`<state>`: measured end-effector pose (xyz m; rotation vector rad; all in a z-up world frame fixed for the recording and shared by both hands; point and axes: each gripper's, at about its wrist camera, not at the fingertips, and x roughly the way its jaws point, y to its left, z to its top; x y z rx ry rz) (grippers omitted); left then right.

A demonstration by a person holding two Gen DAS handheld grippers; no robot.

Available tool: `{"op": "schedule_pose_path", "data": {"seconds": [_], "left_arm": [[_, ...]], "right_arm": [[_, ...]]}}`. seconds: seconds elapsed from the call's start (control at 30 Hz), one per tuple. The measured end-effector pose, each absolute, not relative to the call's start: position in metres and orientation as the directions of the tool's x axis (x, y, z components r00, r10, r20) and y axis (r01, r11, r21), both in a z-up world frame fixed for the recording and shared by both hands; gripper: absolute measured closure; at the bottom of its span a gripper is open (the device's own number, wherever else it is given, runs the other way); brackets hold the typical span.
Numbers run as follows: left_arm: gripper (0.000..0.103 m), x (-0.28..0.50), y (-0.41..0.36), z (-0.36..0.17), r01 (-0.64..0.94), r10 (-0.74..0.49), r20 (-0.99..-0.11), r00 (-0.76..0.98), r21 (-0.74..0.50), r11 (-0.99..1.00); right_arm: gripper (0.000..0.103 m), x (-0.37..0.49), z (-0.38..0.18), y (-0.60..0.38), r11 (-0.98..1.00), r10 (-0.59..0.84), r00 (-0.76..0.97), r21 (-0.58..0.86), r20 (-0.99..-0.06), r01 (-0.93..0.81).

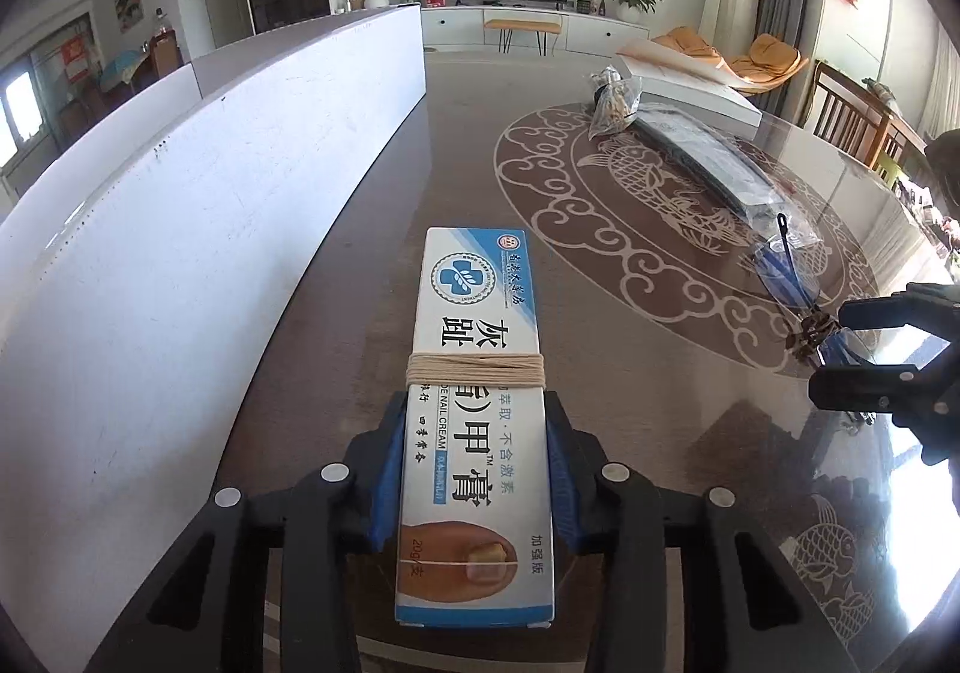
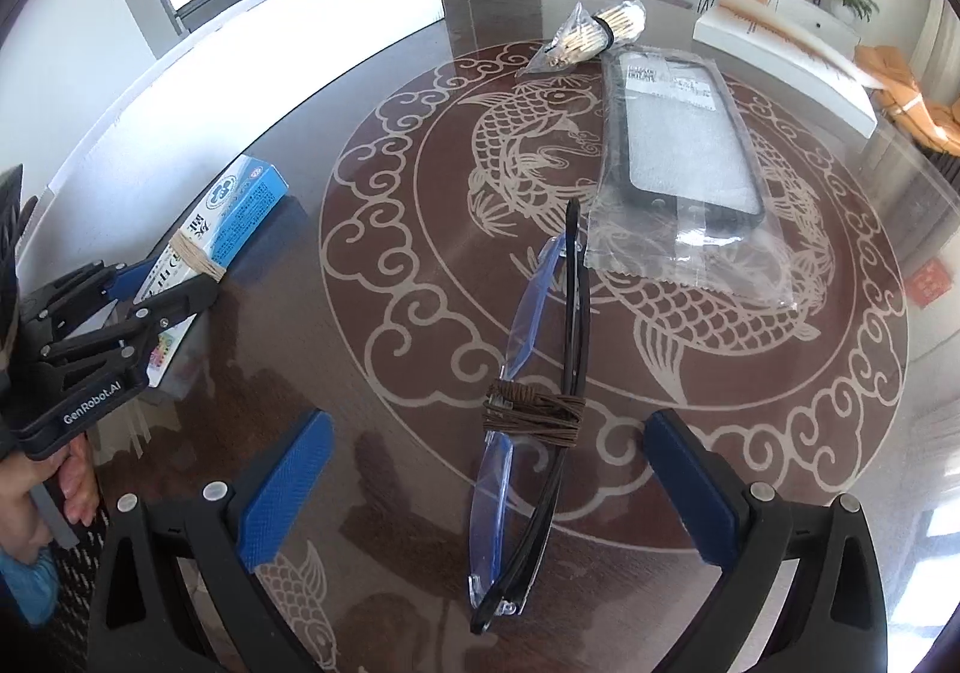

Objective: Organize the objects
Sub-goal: 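Carry the glasses and ointment box into the cardboard box and open both tools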

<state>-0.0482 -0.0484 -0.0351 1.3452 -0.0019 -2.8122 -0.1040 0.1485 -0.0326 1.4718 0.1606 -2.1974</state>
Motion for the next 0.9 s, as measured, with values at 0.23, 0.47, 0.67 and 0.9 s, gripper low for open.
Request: {"op": "schedule_pose_path", "data": {"seconds": [0.23,0.47,0.67,0.9], "left_arm": [[0.062,-0.039,-0.051,-0.034,0.02,0.018,-0.77,-0.638,-0.04,-0.999],[0.062,-0.014,-0.058,-0.006,0.014,0.094,-0.72,-0.688,-0.143,-0.99],[0.062,0.008,-0.1,0.062,0.063,0.112,-0.611,-0.784,-0.257,-0.964],[0.062,-0.007,-0.217,0.089,0.287,-0.09,-0.645,-0.759,-0.208,-0.935]], "right_arm": [[0.044,-0.109,-0.028,0.131,-0.854,-0.218,-0.283,0.043,-0.934,0.519],[0.075,-0.112,-0.015,0.135,-0.883,-0.247,-0.348,0.063,-0.904,0.464],[0.075,-0.109,0.061,0.108,-0.85,-0.427,-0.403,0.208,-0.809,0.484],[0.075,-0.104,0.127,-0.033,-0.701,-0.623,-0.36,0.291,-0.694,0.651]]}}
